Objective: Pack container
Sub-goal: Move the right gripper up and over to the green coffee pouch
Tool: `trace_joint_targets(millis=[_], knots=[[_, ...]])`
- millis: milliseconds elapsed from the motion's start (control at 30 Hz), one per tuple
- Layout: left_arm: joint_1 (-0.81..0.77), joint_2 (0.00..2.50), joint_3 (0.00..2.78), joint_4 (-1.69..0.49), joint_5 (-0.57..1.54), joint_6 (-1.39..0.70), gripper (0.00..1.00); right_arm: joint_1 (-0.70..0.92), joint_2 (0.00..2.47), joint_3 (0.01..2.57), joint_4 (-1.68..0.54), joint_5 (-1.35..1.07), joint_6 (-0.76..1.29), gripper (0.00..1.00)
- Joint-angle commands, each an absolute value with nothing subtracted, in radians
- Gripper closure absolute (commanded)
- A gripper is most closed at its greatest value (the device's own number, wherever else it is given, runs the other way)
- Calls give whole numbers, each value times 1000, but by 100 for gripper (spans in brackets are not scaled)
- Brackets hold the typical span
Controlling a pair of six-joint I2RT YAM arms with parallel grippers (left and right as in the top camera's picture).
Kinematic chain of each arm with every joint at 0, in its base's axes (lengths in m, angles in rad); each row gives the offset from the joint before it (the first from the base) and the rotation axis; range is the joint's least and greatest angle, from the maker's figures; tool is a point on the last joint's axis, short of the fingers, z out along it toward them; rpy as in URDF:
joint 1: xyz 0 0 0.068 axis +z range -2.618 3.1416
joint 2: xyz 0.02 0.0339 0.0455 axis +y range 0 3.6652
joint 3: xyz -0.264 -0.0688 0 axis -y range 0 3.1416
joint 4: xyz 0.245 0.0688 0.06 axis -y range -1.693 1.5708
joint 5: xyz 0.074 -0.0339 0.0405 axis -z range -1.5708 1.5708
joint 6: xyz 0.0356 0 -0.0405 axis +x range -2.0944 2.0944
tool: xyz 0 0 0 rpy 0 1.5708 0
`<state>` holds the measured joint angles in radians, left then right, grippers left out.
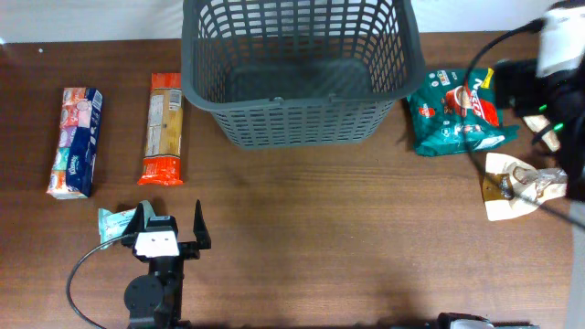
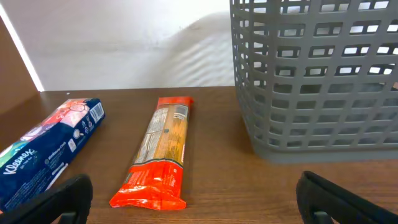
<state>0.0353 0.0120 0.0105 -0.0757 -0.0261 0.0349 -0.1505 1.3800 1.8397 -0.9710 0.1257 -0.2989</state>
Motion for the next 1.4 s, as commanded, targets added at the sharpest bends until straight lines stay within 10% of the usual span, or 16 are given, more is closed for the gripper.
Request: trace_joint_targets(millis=[0,1367], knots=[[39,5,9,-83,-15,50,1,-273,1479,1889,-967,-122,-270,1],[39,5,9,-83,-15,50,1,-247,2254,2254,-1399,-308,-464,2]])
